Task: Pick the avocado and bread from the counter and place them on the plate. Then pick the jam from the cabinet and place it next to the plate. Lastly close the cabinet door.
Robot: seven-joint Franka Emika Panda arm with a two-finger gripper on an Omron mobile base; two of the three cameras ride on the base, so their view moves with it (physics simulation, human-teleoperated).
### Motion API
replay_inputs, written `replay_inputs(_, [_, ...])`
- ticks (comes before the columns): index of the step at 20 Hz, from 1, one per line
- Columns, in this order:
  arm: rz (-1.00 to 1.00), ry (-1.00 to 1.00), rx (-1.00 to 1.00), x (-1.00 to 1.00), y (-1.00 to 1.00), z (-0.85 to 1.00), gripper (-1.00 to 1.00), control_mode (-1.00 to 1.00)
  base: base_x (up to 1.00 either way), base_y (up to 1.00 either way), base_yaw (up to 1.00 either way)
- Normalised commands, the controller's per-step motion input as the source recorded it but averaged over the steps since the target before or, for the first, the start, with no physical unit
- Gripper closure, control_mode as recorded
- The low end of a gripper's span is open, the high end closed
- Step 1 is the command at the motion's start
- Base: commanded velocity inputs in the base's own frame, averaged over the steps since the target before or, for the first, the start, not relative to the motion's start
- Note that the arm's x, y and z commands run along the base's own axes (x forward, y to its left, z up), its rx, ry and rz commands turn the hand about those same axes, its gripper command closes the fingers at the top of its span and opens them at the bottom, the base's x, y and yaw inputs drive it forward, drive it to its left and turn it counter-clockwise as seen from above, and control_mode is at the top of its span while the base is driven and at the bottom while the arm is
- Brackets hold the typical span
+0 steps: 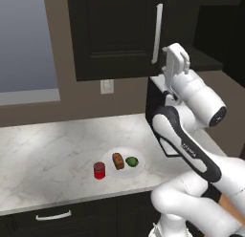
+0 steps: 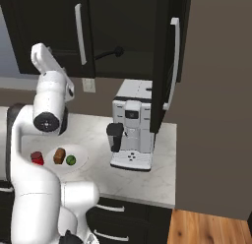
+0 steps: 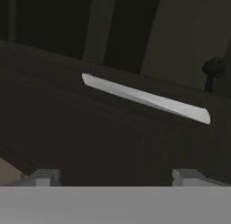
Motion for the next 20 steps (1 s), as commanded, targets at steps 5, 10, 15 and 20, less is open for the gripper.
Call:
replay_inputs(5, [-0.03,0.23,0.05,-0.97,-0.03,0.39,-1.0,-1.0,0.0,0.0,0.0])
replay_inputs(10, [-0.09,0.45,0.05,-0.82,-0.19,0.22,-1.0,-1.0,0.0,0.0,0.0])
replay_inputs(15, [-0.09,0.48,0.03,-0.68,-0.32,0.01,-1.0,-1.0,0.0,0.0,0.0])
replay_inputs(20, [-0.03,0.39,0.04,-0.42,-0.58,-0.04,-1.0,-1.0,0.0,0.0,0.0])
